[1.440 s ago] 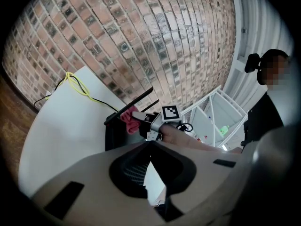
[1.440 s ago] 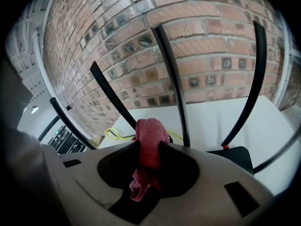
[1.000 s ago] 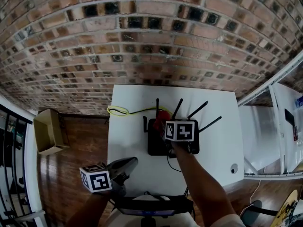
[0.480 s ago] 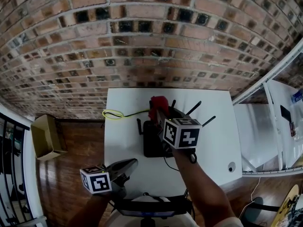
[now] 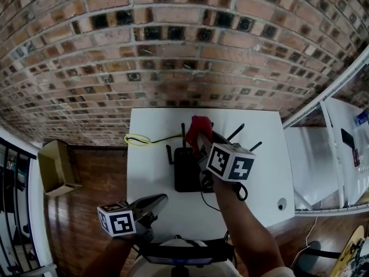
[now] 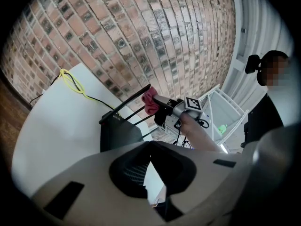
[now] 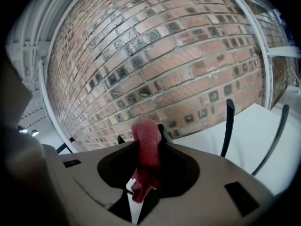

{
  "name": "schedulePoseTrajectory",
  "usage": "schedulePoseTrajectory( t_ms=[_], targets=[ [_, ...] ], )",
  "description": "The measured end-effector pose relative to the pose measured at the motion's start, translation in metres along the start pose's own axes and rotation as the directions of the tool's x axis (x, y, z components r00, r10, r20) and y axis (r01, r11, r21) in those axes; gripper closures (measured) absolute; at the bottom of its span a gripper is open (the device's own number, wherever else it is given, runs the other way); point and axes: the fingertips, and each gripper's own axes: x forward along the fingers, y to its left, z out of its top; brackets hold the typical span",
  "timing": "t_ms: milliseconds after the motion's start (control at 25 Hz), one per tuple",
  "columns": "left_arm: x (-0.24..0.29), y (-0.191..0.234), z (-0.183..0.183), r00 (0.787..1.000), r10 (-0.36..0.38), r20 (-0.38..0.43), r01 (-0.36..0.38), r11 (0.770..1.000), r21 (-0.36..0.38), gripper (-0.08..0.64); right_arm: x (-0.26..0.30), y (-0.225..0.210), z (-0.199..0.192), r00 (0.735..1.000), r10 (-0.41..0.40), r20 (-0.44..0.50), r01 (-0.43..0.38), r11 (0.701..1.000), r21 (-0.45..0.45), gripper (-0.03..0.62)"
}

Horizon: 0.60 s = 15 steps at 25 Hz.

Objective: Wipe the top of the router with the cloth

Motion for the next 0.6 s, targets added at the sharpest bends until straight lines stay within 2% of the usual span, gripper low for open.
schedulePoseTrajectory(
  t_ms=[240,600],
  targets=[
    [0.0,-0.003,0.002,1.0,-0.007,0.011,0.007,1.0,0.007,0.537,0.002,-0.009,-0.011,1.0,-0.01,-0.024,0.01,1.0,0.021,0.449],
    [-0.008,0.003,-0.001,0.999,0.03,0.015,-0.03,0.999,0.011,0.537,0.016,-0.032,-0.046,0.993,-0.04,-0.109,0.046,0.997,0.057,0.449]
  ],
)
